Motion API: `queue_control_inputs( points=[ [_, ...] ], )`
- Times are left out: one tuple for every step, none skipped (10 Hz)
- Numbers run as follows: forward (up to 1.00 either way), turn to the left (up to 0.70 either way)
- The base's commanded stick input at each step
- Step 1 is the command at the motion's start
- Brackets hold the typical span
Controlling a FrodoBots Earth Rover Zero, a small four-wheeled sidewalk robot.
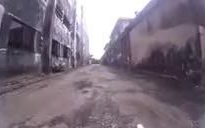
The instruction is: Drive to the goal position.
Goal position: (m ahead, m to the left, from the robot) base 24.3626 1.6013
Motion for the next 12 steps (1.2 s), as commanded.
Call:
queue_control_inputs(
  points=[
    [0.70, 0.00],
    [0.70, 0.00],
    [0.70, 0.00],
    [0.70, 0.00],
    [0.70, 0.00],
    [0.70, 0.00],
    [0.70, 0.00],
    [0.70, 0.00],
    [0.70, 0.00],
    [0.70, 0.00],
    [0.70, 0.00],
    [0.70, 0.00]
  ],
)
